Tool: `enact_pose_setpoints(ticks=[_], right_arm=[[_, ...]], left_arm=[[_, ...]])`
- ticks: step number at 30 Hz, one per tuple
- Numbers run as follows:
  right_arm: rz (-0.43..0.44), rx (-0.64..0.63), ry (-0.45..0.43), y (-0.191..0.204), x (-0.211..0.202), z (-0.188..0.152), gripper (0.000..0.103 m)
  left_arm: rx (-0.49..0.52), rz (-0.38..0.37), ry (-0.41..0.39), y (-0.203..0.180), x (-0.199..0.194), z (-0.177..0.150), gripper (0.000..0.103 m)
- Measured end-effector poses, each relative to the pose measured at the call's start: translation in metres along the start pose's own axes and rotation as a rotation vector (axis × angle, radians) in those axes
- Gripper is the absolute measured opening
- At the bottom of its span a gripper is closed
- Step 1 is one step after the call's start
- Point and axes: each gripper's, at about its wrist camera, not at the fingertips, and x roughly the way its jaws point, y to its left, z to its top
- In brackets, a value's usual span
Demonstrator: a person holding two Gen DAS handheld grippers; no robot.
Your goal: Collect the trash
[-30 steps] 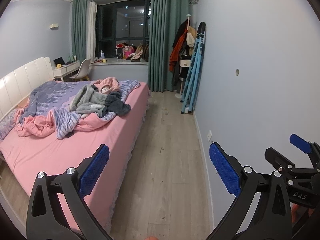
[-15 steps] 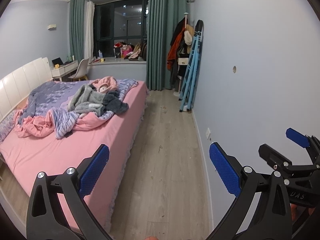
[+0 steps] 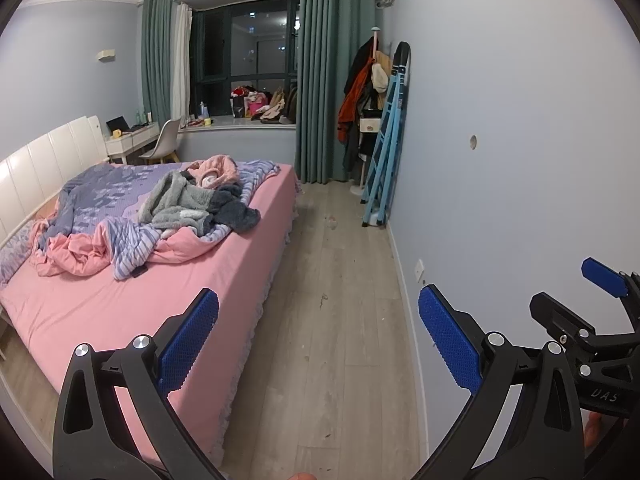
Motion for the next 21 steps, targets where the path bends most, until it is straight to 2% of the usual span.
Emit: enact_pose_setpoints(ticks=[7,14,21], right_arm=[[0.019,-0.030,0.004,0.017,0.008,0.005,0.096],[0.030,-0.020,0.035,0.039,0.026,0.008,0.096],[-0.018,0.027,0.064,0.053,0.037,0.006,0.096]], left_arm=[[-0.015,0.005,0.006,0.008,0.010,0.007,0.097],[-0.024,0.010,0.029,0.038,0.021,0.005,0.097],[0.008,-0.009,0.079,0.064,0.040,0.001,0.097]])
